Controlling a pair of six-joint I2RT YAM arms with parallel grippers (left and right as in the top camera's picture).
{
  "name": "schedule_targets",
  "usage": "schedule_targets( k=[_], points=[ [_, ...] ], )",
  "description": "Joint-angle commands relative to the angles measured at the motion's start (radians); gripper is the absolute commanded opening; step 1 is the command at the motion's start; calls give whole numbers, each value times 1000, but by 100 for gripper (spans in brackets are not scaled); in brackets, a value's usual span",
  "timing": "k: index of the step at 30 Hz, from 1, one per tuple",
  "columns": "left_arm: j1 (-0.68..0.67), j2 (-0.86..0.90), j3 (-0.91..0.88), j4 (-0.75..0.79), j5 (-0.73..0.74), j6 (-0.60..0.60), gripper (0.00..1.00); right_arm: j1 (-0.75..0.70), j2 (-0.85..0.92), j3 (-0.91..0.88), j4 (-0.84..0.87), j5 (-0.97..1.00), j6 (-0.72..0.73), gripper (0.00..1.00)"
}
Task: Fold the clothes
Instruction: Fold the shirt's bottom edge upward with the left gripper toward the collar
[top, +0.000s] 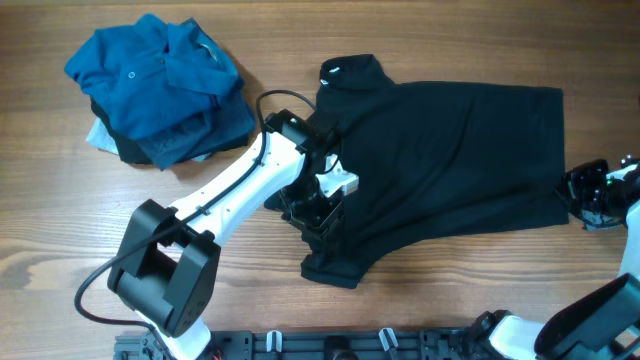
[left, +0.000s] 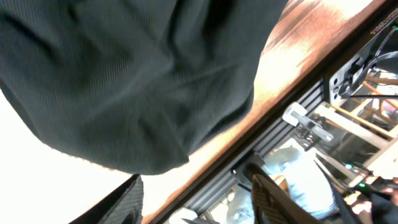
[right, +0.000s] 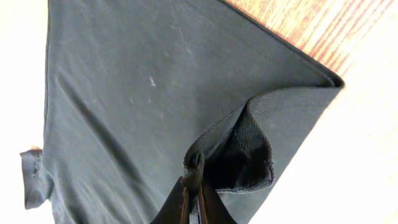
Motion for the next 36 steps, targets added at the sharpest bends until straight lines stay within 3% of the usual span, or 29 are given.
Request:
schedule_targets(
  k=[1,6,10,16,21,23,24,27,28,30,32,36],
  points=[
    [-10,-11,-5,-38,2,-65,55,-2,-56,17,-12,41,-34,4],
    [-141,-11,-87,17,-30,-71,51,-2,-57,17,-15,44,-51,4],
    [-303,-11,-87,85,-214,-97,50,-2,-57,17,-4,43,-51,4],
    [-496,7,-91,194,-481,-92,80,-2,-56,17,9,43,-49,4],
    [-496,70,-133,278,-511,-48,79,-2,-57,17,13,40,-48,4],
    [-497,103,-143,309,-544,-48,74,-2,-57,17,11,40,-49,4],
    [-497,117,-143,315,-549,-48,67,-2,-57,17,8,40,-49,4],
    [-497,129,-140,307,-549,-50,23,-2,-57,17,4,40,-50,4],
    [-497,127,-126,272,-545,-53,14,-2,-57,17,5,40,-50,4],
    [-496,124,-89,208,-545,-56,8,-2,-57,17,8,40,-51,4],
    [-496,100,26,39,-544,-51,6,-2,-57,17,12,40,-52,4],
    [-488,62,146,-53,-546,-21,7,-2,-57,17,11,40,-52,4]
  ],
)
